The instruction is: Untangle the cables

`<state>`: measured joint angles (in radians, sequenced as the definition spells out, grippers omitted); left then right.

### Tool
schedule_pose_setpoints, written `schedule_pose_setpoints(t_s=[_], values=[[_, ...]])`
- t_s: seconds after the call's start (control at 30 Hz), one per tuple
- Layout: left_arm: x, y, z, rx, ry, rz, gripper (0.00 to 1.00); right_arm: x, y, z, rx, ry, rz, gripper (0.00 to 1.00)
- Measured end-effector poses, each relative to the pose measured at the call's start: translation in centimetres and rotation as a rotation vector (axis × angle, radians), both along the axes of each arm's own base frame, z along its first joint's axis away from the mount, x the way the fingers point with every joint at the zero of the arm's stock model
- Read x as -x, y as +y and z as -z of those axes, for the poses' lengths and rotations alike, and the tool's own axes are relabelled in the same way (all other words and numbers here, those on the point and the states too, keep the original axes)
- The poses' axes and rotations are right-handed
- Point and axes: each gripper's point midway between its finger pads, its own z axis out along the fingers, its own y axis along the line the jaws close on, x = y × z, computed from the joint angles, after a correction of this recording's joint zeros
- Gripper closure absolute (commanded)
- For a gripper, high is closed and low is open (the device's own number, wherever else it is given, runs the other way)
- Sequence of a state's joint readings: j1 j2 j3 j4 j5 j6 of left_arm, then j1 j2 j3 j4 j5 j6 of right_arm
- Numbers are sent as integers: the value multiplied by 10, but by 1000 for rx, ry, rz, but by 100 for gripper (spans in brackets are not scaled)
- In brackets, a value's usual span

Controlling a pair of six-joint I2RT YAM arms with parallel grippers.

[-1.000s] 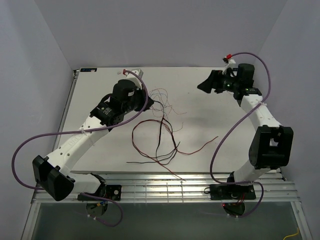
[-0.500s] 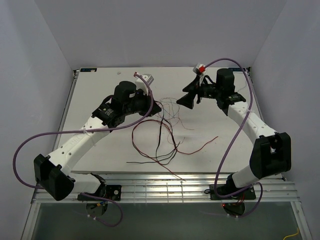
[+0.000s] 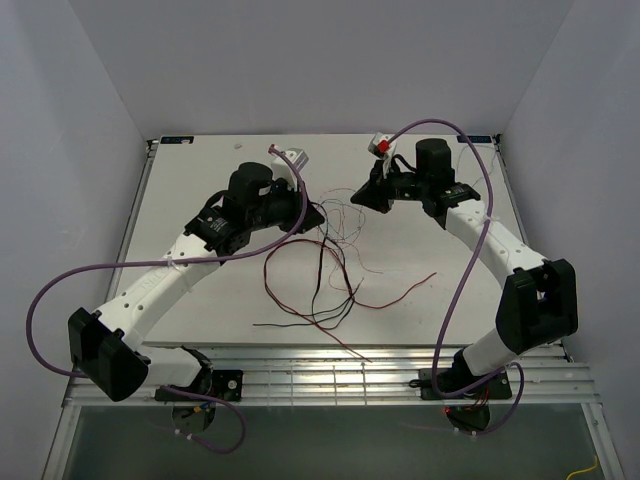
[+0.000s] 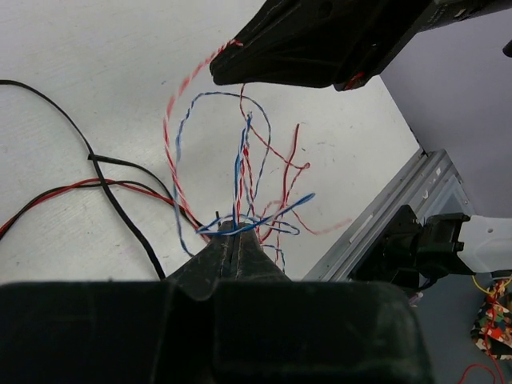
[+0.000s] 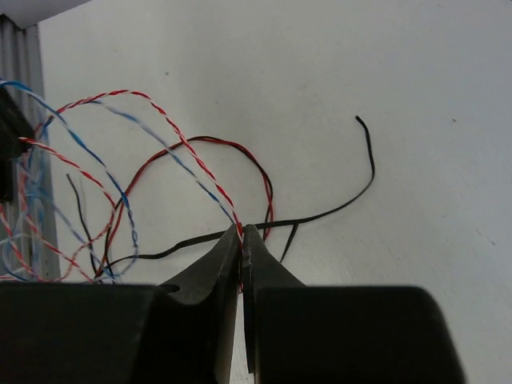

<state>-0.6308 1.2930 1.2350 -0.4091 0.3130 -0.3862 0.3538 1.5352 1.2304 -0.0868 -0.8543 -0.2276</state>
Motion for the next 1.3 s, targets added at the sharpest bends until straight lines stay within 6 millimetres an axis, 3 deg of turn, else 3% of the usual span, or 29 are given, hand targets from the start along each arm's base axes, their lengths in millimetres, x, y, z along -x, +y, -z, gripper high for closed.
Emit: schedule_pose_setpoints(t_s=[0.13, 0.3, 0.47, 0.67, 1.07, 1.13, 1.17, 1.2, 1.3], values=[[-11, 10, 5, -41, 16, -93, 100, -27, -14, 8, 61, -5, 175, 92], [-31, 31, 8, -128, 35, -260, 100, -62, -45, 19, 148, 2, 462, 92], [-34, 51, 22, -206, 71, -362, 99, -84, -78, 21, 208, -13, 696, 92], [-33, 71, 32, -270, 103, -457, 99, -95, -113, 16, 259, -35, 906, 92], [-19, 89, 13, -237, 97, -556, 84, -99, -123, -2, 255, -29, 977, 92], [-12, 102, 13, -265, 96, -574, 84, -103, -137, -3, 278, -47, 1016, 92], [-8, 108, 11, -273, 92, -584, 86, -106, -147, -3, 285, -49, 1037, 92], [-5, 113, 9, -272, 87, -588, 100, -107, -155, -3, 288, -49, 1051, 92], [0, 115, 1, -244, 63, -574, 100, -108, -162, -9, 269, -50, 1037, 92]])
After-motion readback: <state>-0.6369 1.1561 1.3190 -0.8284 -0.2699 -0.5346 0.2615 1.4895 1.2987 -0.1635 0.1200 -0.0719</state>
